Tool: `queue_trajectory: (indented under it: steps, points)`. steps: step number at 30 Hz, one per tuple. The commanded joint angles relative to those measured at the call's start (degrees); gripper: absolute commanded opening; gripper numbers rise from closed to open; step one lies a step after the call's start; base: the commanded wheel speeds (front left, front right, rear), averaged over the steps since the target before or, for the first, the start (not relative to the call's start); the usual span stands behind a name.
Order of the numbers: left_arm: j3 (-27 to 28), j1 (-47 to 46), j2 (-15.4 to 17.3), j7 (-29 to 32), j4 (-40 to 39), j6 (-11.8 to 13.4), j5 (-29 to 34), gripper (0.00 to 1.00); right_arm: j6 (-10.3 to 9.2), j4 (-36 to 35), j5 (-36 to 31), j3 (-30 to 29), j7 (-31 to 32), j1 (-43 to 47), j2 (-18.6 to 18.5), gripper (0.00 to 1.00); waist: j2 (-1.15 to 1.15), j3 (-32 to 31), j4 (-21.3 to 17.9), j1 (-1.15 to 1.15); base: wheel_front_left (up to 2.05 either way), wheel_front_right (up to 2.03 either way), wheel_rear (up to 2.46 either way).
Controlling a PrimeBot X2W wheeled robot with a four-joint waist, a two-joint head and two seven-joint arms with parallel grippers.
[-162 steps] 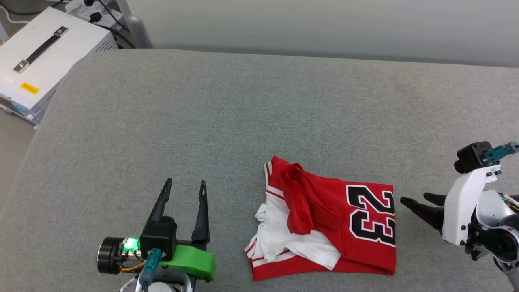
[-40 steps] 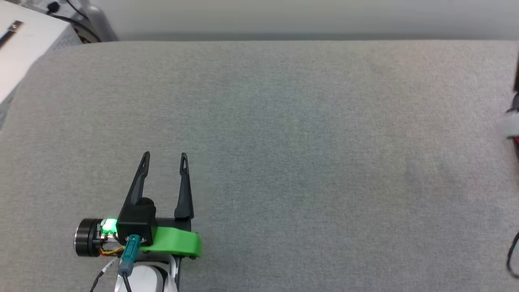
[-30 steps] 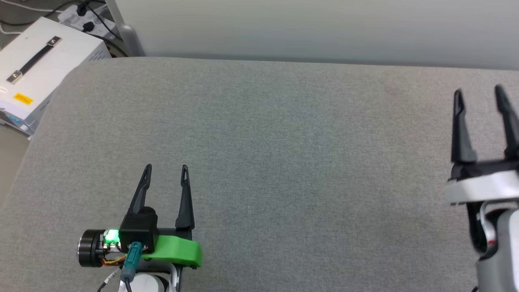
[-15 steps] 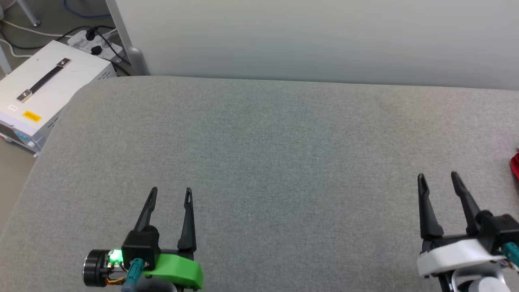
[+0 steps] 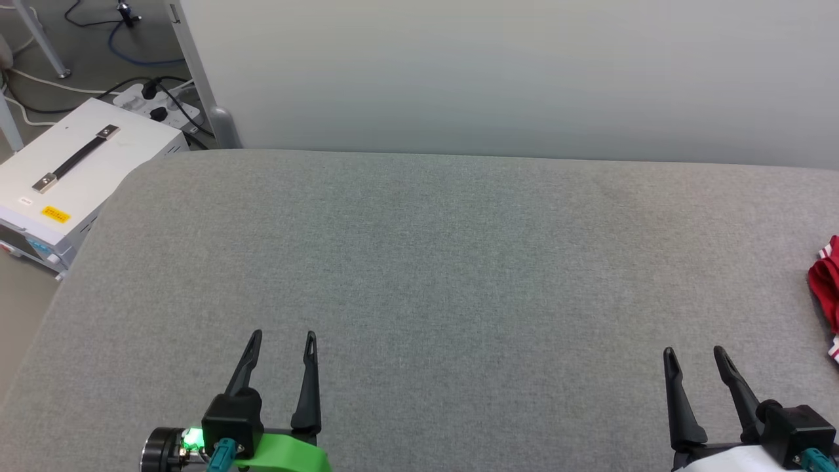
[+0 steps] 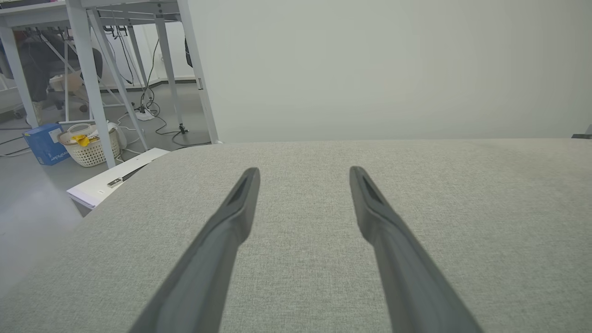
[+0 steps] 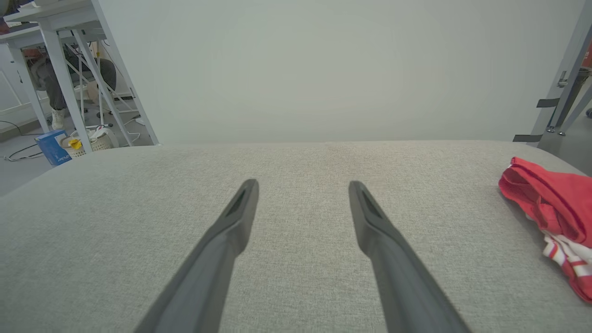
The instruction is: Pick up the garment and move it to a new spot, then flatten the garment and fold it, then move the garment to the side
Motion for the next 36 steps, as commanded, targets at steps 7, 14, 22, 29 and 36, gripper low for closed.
queue_trajectory:
  steps: [7,14,22,29,36]
  points:
    - [0.42,1.45,-0.33,-0.33,0.48,-0.79,-0.47,1.00,-0.04,0.31,1.23,-0.08,-0.13,1.32,0.07,1.00,0.35,-0.16,-0.16,0.00,0.00,0.00,0.00]
    - [0.44,0.63,-0.20,0.11,0.53,-0.73,-0.47,0.00,0.00,0.25,0.85,-0.01,0.02,0.45,0.08,0.00,0.00,-0.09,-0.25,0.00,0.00,0.00,0.00]
    - [0.85,0.32,-0.26,0.91,0.30,-0.76,-0.21,0.00,0.00,0.11,0.31,0.13,0.85,-0.07,0.08,0.00,0.02,-0.01,-0.40,0.00,0.00,0.00,0.00]
    - [1.25,0.00,-0.31,1.72,0.07,-0.80,0.04,0.00,0.00,-0.03,-0.23,0.26,1.68,-0.59,0.08,0.00,0.04,0.08,-0.55,0.00,0.00,0.00,0.00]
    - [1.71,-0.35,-0.38,2.64,-0.19,-0.85,0.34,0.00,-0.01,-0.18,-0.85,0.40,2.62,-1.18,0.08,0.00,0.06,0.17,-0.72,0.00,0.00,0.00,0.00]
